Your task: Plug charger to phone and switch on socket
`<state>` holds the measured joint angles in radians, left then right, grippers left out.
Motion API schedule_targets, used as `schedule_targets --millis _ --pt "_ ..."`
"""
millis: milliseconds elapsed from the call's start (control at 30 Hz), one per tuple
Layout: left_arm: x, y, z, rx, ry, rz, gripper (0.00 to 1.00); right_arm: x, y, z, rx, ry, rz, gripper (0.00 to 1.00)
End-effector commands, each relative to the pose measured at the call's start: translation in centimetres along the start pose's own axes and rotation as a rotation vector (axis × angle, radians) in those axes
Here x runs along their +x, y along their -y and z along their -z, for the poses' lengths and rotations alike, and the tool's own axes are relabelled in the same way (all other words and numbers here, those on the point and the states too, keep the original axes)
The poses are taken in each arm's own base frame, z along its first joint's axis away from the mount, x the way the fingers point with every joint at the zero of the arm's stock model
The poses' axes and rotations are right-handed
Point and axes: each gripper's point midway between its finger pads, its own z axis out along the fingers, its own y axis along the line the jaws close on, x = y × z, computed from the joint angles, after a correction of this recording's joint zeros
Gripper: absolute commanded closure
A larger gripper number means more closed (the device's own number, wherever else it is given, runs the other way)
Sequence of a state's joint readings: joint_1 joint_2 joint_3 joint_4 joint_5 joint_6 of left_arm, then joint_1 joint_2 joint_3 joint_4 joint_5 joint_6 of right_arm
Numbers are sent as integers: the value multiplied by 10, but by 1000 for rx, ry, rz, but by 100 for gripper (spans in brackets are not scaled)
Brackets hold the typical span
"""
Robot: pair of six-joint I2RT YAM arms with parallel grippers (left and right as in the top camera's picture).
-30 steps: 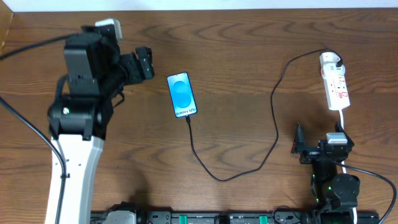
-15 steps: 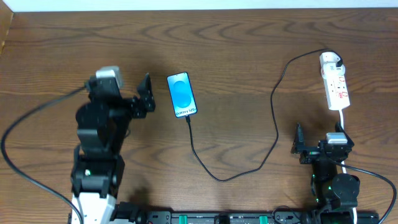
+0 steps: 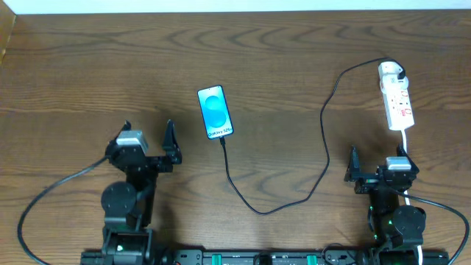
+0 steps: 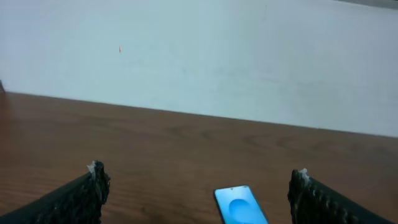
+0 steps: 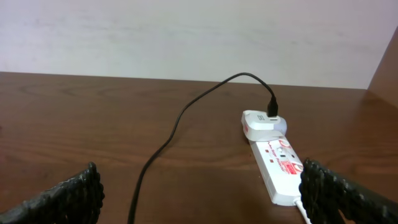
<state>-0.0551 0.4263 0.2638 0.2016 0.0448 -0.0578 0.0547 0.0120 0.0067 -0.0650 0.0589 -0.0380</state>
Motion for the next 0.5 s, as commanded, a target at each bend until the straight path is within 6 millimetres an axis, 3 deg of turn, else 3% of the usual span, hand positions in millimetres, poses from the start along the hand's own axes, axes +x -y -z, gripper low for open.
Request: schedule_targets --millis 0,467 --pt "5 -5 7 -21 42 -105 6 0 -1 0 -3 2 12 1" --pt "30 -15 23 -46 120 -183 7 0 -1 0 -3 2 12 1"
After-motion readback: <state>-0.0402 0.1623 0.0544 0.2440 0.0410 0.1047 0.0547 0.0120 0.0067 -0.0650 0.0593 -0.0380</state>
